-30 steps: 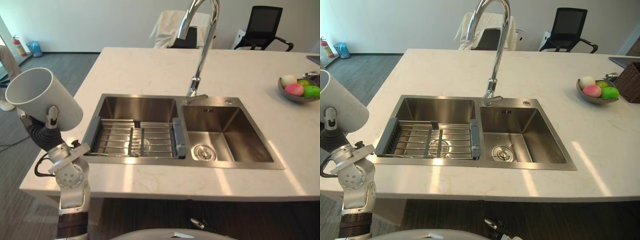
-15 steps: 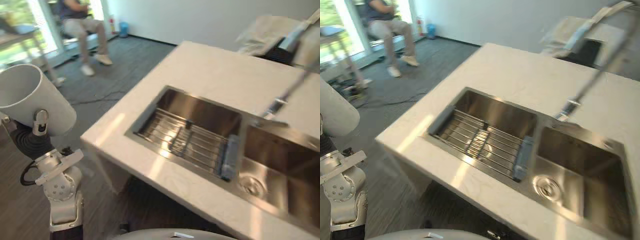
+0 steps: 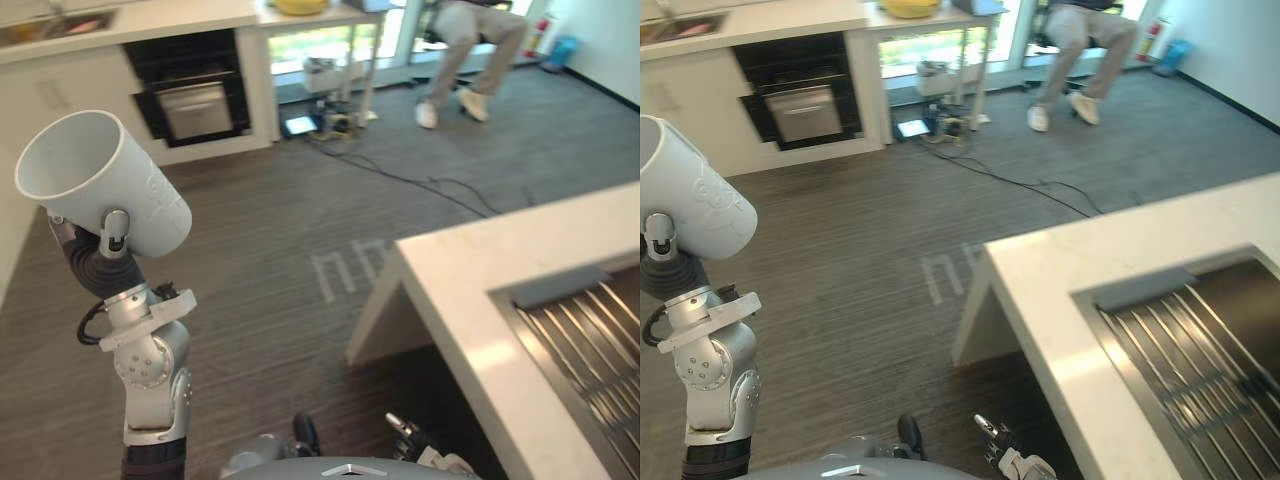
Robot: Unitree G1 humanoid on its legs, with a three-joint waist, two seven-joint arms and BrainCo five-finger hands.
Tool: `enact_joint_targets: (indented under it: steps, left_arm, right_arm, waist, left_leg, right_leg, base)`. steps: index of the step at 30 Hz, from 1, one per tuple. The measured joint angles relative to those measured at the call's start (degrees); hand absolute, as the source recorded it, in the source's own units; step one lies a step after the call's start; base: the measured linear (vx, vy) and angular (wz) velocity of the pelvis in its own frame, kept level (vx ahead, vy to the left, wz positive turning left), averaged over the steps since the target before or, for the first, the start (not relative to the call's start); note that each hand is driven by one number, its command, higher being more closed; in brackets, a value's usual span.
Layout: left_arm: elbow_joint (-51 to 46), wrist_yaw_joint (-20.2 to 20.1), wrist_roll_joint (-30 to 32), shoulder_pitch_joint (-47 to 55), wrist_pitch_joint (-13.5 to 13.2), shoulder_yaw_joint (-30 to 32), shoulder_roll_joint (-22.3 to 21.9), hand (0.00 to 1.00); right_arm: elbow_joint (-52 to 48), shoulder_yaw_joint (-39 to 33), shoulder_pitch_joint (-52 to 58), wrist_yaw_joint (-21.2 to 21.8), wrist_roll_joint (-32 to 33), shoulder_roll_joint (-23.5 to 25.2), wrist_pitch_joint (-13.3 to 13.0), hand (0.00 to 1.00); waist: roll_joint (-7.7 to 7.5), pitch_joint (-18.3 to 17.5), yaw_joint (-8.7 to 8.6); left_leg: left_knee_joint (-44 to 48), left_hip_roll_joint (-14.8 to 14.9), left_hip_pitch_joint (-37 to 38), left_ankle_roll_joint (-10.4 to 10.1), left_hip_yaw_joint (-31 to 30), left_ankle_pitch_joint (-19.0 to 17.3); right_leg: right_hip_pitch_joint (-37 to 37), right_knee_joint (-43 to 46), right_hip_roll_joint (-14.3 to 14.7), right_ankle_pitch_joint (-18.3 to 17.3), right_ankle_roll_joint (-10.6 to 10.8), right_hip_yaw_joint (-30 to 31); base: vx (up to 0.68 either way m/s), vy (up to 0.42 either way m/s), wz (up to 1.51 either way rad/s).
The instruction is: Walk over to the sink, pick up the cup, carry it to the dishwasher, place the cup inside the dishwasher, then close the dishwasher door
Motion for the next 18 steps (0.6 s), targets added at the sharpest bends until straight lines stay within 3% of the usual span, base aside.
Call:
enact_joint_targets:
  steps: [1, 2, 3, 4, 5, 7, 8, 9, 11, 12, 13, 14, 16, 18]
  left_arm:
    - [1.8, -0.1, -0.3, -1.2, -0.1, -2.1, -0.1, 1.00]
    - [3.9, -0.4, -0.6, -1.8, -0.4, -3.1, 1.2, 1.00]
    - [4.0, -0.3, -0.7, -1.6, -1.1, -3.8, 2.7, 1.00]
    - [4.9, 0.2, -1.0, -1.1, -1.8, -4.9, 2.9, 1.00]
    - [6.0, 0.2, -1.0, -1.6, -1.8, -4.9, 2.8, 1.00]
    - [7.3, 0.3, -1.1, -1.7, -1.7, -6.6, 0.8, 1.00]
    - [7.5, 0.0, -1.5, -1.9, -1.7, -8.2, 0.5, 1.00]
    - [8.1, -0.6, -1.8, -2.9, -1.5, -10.1, 0.6, 1.00]
    - [7.7, -1.6, -1.9, -3.1, -0.2, -12.3, 1.1, 1.00]
    - [7.2, -1.9, -1.9, -2.3, 0.2, -13.1, 1.7, 1.00]
    - [7.0, -2.1, -1.9, -0.7, 0.3, -13.3, 1.7, 1.00]
    - [6.7, -2.2, -1.9, 1.2, 0.4, -13.9, 1.9, 1.00]
    - [6.0, -2.4, -2.0, 2.8, 0.5, -15.4, 1.3, 1.00]
    - [2.8, -3.0, -3.1, 3.0, 0.7, -15.7, 1.0, 1.00]
  right_arm:
    - [-0.8, 0.3, -0.1, -0.7, 0.7, -0.3, -0.2, 0.00]
    - [-0.2, 1.1, -0.6, -1.1, 2.5, 1.1, -0.3, 0.00]
    - [-0.2, 2.6, -0.7, -1.2, 3.0, 1.4, -0.3, 0.00]
    - [-0.7, 3.1, 0.9, -0.9, 3.0, 0.1, -1.1, 0.00]
    - [-0.4, 3.3, 0.7, -1.1, 3.0, 0.4, -1.5, 0.00]
    - [-1.6, 4.9, 1.1, -0.6, 2.9, 0.3, -1.3, 0.00]
    - [-3.2, 5.2, 1.2, -0.6, 3.0, 0.4, -1.3, 0.00]
    - [-4.2, 5.4, 1.2, -0.6, 3.1, 0.5, -1.3, 0.00]
    - [-5.4, 6.2, 2.1, -0.3, 3.0, 0.9, -0.7, 0.00]
    - [-5.6, 6.8, 2.6, -0.1, 2.8, 1.0, -0.2, 0.00]
    - [-5.4, 7.3, 3.0, 0.3, 2.7, 1.1, 0.2, 0.00]
    - [-5.4, 7.7, 3.0, 1.0, 1.8, 0.8, 0.4, 0.00]
    - [-5.4, 8.8, 3.5, 1.1, 1.6, -1.2, 1.0, 0.00]
    - [-5.8, 10.0, 3.3, 1.3, 1.6, -2.6, 1.4, 0.00]
  waist:
    - [1.01, 0.9, -1.94]
    - [-5.25, 1.9, -2.88]
    - [-6.82, 2.3, -2.87]
    - [-3.40, 0.7, -2.89]
    - [-5.37, 0.9, -2.10]
    - [-3.98, 0.3, -0.65]
    - [-2.70, 0.4, -0.85]
    - [-2.00, 0.4, -1.28]
    - [-3.24, 0.4, -1.38]
    - [-5.15, 0.4, -1.27]
    - [-6.08, 0.1, -1.01]
    - [-6.10, -0.8, -0.82]
    - [-4.31, -2.4, -0.60]
    - [-2.94, -3.2, -0.63]
  left_leg:
    - [-1.0, -0.4, 0.6, -5.9, -5.4, -1.0]
    - [14.6, -2.8, -3.5, -4.4, -6.8, -8.3]
    - [29.4, -2.2, -7.8, 1.2, -9.1, -12.0]
    - [28.0, 5.6, -5.5, -10.0, -22.4, -17.6]
    - [27.3, 3.4, -3.9, -9.3, -23.7, -16.4]
    - [21.4, 4.1, -1.9, -8.9, -27.5, -14.2]
    - [18.6, 5.4, -1.2, -8.0, -31.0, -12.3]
    - [17.7, 6.5, -1.1, -7.9, -34.2, -12.0]
    - [19.9, 6.3, -1.3, -9.7, -37.0, -13.9]
    - [22.5, 5.2, -0.8, -10.8, -37.5, -16.0]
    - [24.5, 4.9, 0.1, -11.7, -37.8, -17.9]
    - [26.3, 5.7, 0.3, -13.0, -37.7, -19.7]
    - [27.8, 8.5, -1.0, -14.2, -37.8, -20.8]
    - [27.4, 10.2, -1.5, -14.0, -36.0, -20.5]
  right_leg:
    - [-5.5, 0.1, 10.1, -4.2, 2.1, 12.7]
    - [-10.2, -2.2, 9.7, -5.8, 4.4, 22.7]
    - [-11.8, -3.8, 7.2, -5.5, 6.3, 25.2]
    - [-12.1, -4.0, 10.3, -10.5, 9.7, 27.8]
    - [-12.5, -4.9, 8.9, -13.2, 8.4, 31.8]
    - [-16.2, -10.4, 12.2, -14.5, 7.6, 36.6]
    - [-19.3, -14.2, 15.6, -13.1, 6.3, 41.1]
    - [-22.2, -18.6, 18.4, -10.1, 6.4, 46.0]
    - [-22.3, -27.9, 18.5, -4.6, 7.5, 49.0]
    - [-22.2, -27.9, 17.1, -2.6, 7.4, 49.6]
    - [-22.0, -24.5, 16.8, 0.4, 7.3, 49.3]
    - [-21.9, -20.8, 17.2, 1.4, 7.8, 48.3]
    - [-21.8, -19.7, 18.1, -0.6, 6.6, 44.6]
    - [-21.4, -19.6, 18.1, -2.6, 6.0, 41.8]
  base:
    - [0.00, 0.006, 2.76]
    - [0.00, -0.016, 2.53]
    - [0.08, -0.079, 1.94]
    - [0.06, 0.045, 1.15]
    - [0.12, 0.049, 1.17]
    - [0.11, 0.019, 0.91]
    - [0.07, -0.093, 1.21]
    - [0.10, -0.156, 1.26]
    - [0.11, -0.205, 1.14]
    - [0.18, -0.292, 0.99]
    - [0.26, -0.357, 0.89]
    - [0.31, -0.415, 0.76]
    - [0.21, -0.263, 0.76]
    - [0.19, -0.157, 0.63]
